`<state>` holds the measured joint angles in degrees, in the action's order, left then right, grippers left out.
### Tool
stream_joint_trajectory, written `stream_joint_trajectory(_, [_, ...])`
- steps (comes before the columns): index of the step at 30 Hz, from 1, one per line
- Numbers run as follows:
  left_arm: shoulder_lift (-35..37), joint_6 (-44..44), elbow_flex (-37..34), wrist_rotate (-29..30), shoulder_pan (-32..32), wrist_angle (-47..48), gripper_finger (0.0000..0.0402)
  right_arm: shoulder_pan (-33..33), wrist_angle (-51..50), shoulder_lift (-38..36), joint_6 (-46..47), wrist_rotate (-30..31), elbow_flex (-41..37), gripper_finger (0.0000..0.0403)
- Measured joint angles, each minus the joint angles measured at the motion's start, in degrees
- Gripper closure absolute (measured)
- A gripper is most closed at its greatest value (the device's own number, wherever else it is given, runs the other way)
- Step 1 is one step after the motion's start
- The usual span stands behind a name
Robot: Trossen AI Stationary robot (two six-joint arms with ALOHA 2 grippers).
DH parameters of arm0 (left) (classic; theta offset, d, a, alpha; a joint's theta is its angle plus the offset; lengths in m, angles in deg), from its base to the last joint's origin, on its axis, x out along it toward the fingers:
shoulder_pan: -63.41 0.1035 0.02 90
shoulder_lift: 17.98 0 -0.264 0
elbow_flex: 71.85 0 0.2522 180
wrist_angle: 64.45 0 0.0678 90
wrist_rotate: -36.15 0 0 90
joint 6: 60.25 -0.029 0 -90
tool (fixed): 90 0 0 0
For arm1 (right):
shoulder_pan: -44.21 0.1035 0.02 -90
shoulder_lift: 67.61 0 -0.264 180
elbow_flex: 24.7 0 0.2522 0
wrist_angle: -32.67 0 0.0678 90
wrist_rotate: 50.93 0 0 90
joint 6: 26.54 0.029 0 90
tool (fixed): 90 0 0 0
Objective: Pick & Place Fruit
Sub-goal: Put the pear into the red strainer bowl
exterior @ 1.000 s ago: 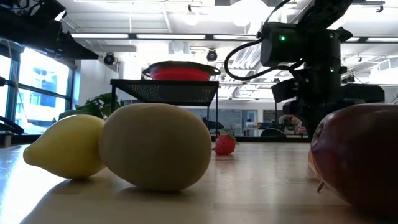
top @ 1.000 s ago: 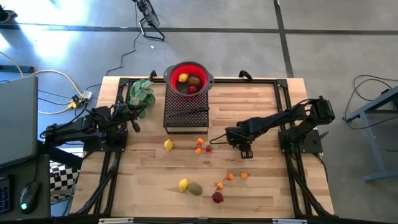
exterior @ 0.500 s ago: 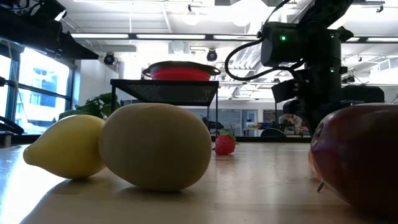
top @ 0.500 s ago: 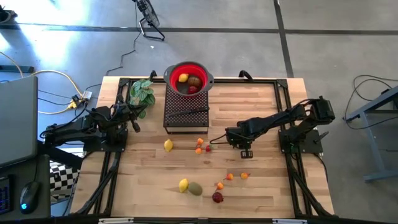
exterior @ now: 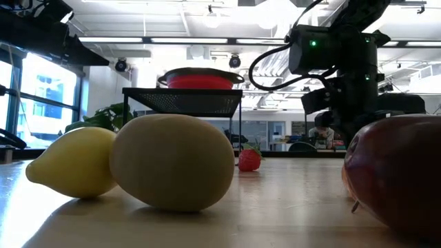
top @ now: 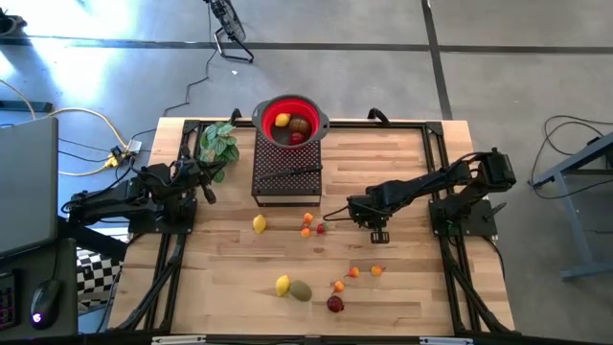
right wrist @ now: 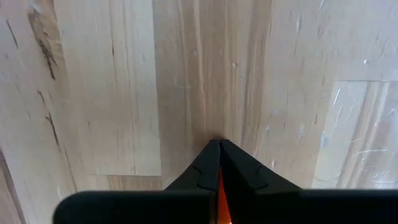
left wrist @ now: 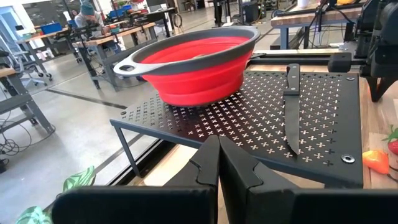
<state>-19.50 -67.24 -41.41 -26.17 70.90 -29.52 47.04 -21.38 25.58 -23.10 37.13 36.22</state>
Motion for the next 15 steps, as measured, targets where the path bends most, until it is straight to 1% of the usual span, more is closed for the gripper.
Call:
stream_joint_trajectory(4, [0.0, 0.0, 0.0, 0.0, 0.0, 0.0, 0.0402, 0.0, 0.0, -0.2, 0.0, -0.2, -0.1, 0.0399])
stream_joint_trajectory(7, [0.0, 0.0, 0.0, 0.0, 0.0, 0.0, 0.0402, 0.1, -0.4, -1.0, 1.2, -1.5, -0.2, 0.0399])
stream_joint_trajectory(15, [0.0, 0.0, 0.0, 0.0, 0.0, 0.0, 0.0402, 0.1, 0.5, -5.7, 3.4, -1.2, -0.1, 0.0399])
